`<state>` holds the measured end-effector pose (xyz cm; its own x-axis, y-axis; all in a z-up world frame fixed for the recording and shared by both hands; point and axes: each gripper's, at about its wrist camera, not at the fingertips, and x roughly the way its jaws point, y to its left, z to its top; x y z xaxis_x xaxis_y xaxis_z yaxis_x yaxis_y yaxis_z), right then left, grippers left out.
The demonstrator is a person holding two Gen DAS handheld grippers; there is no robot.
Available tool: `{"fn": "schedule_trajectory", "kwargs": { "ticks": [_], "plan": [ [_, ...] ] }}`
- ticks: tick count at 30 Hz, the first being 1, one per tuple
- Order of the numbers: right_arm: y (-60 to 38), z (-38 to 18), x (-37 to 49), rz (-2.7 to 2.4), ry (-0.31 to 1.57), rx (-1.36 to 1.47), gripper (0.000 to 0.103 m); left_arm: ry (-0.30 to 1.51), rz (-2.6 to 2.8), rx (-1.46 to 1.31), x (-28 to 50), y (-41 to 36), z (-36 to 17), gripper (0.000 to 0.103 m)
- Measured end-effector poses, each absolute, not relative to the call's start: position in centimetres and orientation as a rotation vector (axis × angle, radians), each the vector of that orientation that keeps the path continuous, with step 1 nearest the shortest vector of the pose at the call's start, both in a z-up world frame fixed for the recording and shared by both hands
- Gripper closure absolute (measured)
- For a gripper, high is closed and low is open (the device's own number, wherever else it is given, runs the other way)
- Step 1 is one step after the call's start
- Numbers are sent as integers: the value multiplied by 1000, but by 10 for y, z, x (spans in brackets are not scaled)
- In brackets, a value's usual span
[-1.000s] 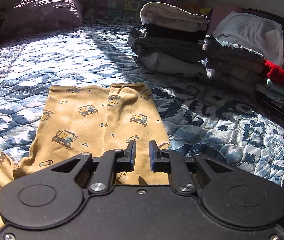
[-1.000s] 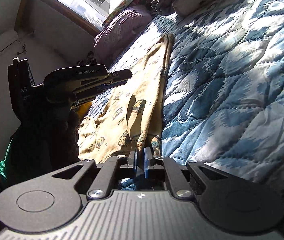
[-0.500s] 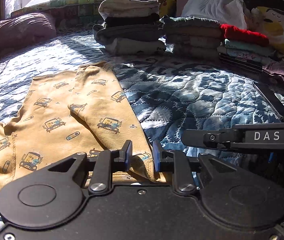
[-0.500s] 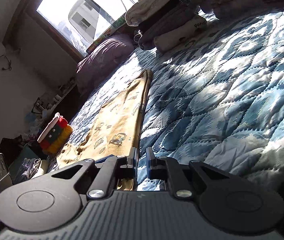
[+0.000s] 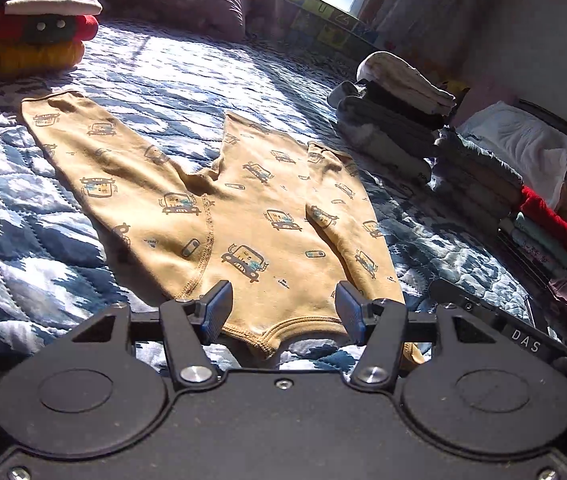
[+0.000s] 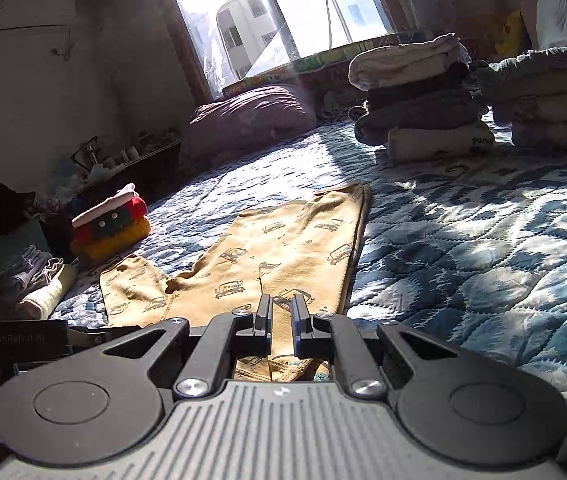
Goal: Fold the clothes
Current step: 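Pull the garment waistband with the right tool to spread the legs flat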
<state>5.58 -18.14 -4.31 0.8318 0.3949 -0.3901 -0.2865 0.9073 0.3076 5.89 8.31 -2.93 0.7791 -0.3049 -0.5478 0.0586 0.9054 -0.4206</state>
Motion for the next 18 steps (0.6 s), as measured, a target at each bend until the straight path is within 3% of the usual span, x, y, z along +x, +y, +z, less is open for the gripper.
{"fn": "schedule_trajectory", "kwargs": {
  "ticks": [7, 12, 18],
  "plan": [
    [-167, -36, 72, 385, 474, 141, 91, 628, -139, -639, 59, 151, -46, 39],
    [-135, -25, 121, 419, 536, -108, 91, 584, -128, -759, 64, 183, -53, 39],
    [-111, -53, 165, 488, 660, -327, 92, 567, -121, -837, 72, 201, -57, 39]
  ]
}}
